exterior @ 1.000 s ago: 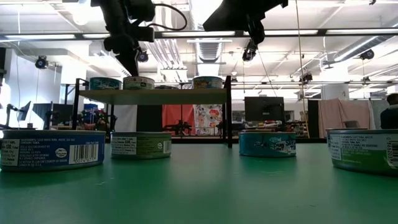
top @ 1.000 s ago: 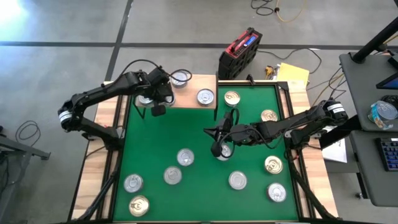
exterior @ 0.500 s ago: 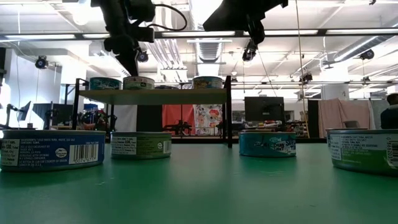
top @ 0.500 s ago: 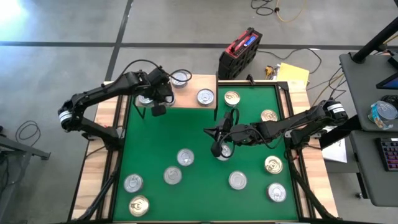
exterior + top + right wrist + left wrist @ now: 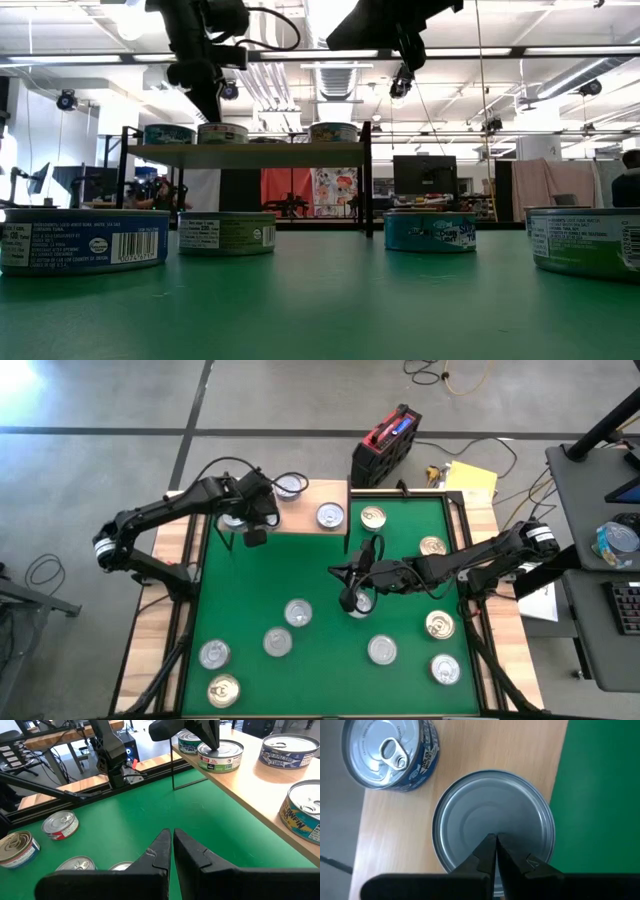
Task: Stack canned seafood by type on shelf
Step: Put the bottom right white tuna can on the shelf, then stack the center light blue tuna can on top of the light blue tuna can on the shelf
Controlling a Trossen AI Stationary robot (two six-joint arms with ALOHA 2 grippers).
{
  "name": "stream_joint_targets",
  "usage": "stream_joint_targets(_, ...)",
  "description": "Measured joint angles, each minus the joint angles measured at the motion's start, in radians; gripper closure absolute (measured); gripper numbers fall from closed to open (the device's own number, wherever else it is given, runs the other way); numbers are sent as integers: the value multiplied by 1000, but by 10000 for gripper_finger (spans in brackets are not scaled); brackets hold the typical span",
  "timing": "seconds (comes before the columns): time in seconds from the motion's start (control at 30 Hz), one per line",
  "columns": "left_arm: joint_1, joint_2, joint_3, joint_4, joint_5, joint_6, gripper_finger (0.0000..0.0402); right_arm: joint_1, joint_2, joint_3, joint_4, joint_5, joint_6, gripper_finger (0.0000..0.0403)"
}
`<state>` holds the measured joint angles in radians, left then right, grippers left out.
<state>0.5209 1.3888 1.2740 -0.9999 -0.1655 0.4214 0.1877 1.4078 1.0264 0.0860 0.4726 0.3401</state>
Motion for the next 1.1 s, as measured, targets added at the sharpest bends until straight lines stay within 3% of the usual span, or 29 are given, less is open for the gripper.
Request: stream_joint_targets(1.1,3,-5,6,12,-10,-11,401,0,0,0,0,0,0,392)
